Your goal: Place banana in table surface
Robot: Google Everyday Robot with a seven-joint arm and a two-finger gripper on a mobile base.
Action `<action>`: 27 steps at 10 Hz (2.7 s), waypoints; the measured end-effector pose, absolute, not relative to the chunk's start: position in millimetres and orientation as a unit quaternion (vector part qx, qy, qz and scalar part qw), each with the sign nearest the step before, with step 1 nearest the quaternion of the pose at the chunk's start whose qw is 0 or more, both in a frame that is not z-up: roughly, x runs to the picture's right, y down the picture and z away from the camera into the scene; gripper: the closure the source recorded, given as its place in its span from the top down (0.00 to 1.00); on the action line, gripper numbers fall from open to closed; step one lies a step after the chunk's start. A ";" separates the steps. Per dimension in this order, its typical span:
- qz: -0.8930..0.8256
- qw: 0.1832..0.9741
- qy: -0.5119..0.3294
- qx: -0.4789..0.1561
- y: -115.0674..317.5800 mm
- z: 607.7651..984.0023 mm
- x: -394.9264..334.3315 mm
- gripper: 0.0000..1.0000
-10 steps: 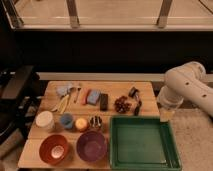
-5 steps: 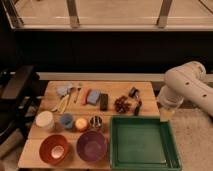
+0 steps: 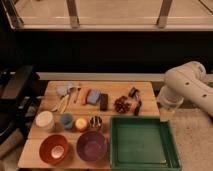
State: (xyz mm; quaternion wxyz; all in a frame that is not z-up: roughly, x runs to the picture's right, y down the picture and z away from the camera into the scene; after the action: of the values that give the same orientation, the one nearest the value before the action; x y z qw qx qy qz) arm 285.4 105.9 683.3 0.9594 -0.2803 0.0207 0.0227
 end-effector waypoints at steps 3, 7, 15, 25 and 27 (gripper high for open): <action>0.023 0.959 0.021 -0.280 105.9 683.3 285.4 0.52; 0.007 0.962 0.011 -0.273 104.2 683.3 285.1 0.57; -0.266 0.919 -0.172 -0.235 51.1 718.0 186.7 0.80; -0.346 0.869 -0.265 -0.232 44.4 746.6 71.9 0.80; -0.347 0.870 -0.264 -0.232 44.2 747.0 72.0 0.80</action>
State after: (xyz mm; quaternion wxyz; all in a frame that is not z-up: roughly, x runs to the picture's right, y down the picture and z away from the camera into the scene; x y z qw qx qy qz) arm 72.0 44.2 747.0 0.8695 -0.2319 -0.2642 -0.3469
